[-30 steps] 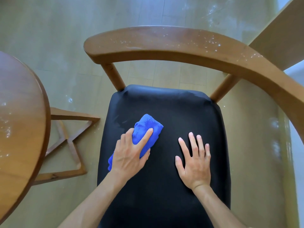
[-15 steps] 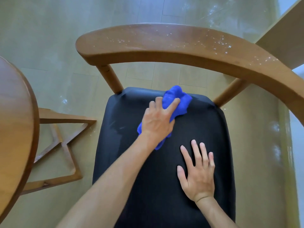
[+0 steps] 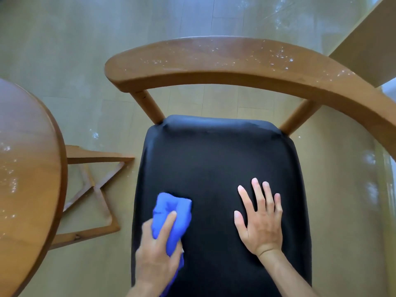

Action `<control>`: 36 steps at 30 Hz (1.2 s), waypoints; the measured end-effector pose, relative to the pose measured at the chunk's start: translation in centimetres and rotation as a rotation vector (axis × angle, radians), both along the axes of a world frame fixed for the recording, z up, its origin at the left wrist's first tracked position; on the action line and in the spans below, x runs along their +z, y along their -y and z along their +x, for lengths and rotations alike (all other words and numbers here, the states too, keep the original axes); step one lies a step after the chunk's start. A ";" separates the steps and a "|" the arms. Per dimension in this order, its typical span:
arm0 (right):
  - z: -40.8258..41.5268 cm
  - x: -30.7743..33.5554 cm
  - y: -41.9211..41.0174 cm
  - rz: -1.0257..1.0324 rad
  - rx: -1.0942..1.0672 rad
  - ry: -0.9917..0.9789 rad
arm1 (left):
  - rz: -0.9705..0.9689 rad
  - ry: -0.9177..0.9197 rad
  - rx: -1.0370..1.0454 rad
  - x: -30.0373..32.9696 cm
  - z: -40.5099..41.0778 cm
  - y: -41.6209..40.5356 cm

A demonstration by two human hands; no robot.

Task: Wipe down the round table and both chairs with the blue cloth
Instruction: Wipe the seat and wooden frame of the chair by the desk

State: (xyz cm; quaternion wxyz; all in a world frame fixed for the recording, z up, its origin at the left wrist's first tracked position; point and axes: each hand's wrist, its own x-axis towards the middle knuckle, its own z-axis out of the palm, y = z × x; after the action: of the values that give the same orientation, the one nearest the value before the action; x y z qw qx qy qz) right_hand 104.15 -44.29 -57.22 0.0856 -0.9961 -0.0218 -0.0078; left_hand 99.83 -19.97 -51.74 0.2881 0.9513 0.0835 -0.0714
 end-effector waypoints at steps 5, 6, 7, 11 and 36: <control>0.0 -0.1 -0.2 0.020 -0.007 0.003 | 0.023 0.224 -0.370 0.0 3.4 1.7; 0.0 -0.2 0.0 0.012 0.000 0.008 | 0.058 0.217 -0.311 0.1 6.5 1.8; -0.1 -0.3 0.0 0.005 0.003 0.011 | 0.102 0.198 -0.233 0.1 9.9 2.2; -0.1 -0.1 -0.2 0.003 -0.004 0.024 | 0.184 0.137 -0.056 -0.4 20.3 2.9; 0.0 -0.4 0.0 -0.002 -0.001 0.010 | 0.303 0.175 -0.288 -1.0 25.7 6.4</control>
State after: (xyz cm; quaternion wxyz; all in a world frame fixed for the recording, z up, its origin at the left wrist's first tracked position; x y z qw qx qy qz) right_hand 104.12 -44.32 -57.57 0.0846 -0.9961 -0.0218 -0.0127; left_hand 125.51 -26.38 -52.78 0.1350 0.9883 -0.0689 -0.0155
